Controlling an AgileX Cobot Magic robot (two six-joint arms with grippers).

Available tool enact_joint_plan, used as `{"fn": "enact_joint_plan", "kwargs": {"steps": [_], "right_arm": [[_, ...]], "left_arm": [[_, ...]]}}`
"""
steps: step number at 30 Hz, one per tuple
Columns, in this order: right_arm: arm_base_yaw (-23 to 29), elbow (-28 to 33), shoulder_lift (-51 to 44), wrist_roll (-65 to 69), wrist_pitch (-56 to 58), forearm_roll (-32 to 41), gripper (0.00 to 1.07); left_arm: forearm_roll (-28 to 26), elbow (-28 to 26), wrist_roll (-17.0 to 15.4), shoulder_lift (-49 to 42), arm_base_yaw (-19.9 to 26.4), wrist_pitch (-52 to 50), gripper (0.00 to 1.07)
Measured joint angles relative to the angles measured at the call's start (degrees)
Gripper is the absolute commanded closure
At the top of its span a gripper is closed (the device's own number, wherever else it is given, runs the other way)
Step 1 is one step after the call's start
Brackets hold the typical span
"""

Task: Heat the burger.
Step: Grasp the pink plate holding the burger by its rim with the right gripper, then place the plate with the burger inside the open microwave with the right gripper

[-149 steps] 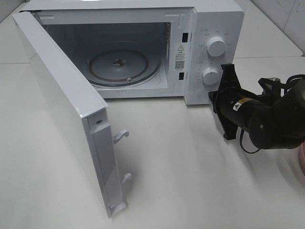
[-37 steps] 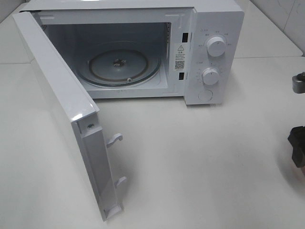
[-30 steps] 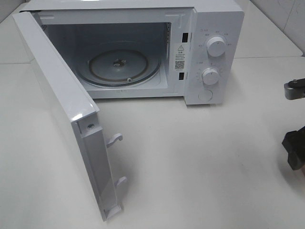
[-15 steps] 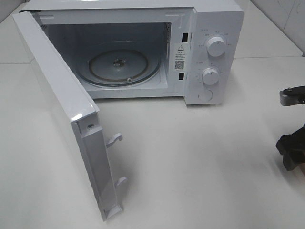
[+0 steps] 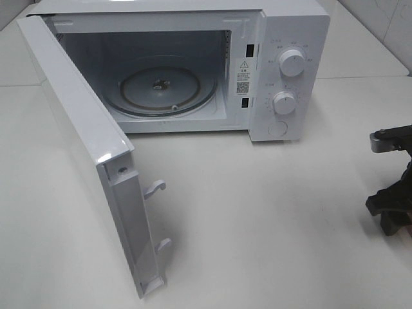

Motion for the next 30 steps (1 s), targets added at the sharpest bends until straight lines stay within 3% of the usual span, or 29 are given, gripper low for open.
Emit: {"fn": "enact_joint_plan", "kwargs": {"steps": [1,3,4,5,6,7,9,10,11,30], "right_arm": [[0.00,0.00,0.00,1.09,0.00,-0.80,0.56],[0.00,0.00,0.00,1.49,0.00,-1.26,0.62],[0.00,0.00,0.00,2.86,0.06,-2.23,0.73],[0.00,0.00,0.00,2.86,0.06,-2.23,0.73],[-0.06,0.00,0.00,3.61,0.17,-2.75,0.84],[-0.06,0.00,0.00,3.61,0.17,-2.75,0.84],[-0.06,0.00,0.00,3.95,0.23,-2.75,0.99],[-0.06,0.00,0.00,3.95,0.23,-2.75,0.99],[-0.06,0.00,0.00,4.01,0.34,-2.75,1.06],[-0.06,0.00,0.00,6.42,3.84,-4.30,1.07]], "left_arm": [[0.00,0.00,0.00,0.00,0.00,0.00,0.07],[0.00,0.00,0.00,0.00,0.00,0.00,0.07],[0.00,0.00,0.00,0.00,0.00,0.00,0.07],[0.00,0.00,0.00,0.00,0.00,0.00,0.07],[0.00,0.00,0.00,0.00,0.00,0.00,0.07],[0.00,0.00,0.00,0.00,0.00,0.00,0.07],[0.00,0.00,0.00,0.00,0.00,0.00,0.07],[0.00,0.00,0.00,0.00,0.00,0.00,0.07],[0.00,0.00,0.00,0.00,0.00,0.00,0.07],[0.00,0.00,0.00,0.00,0.00,0.00,0.07]]}}
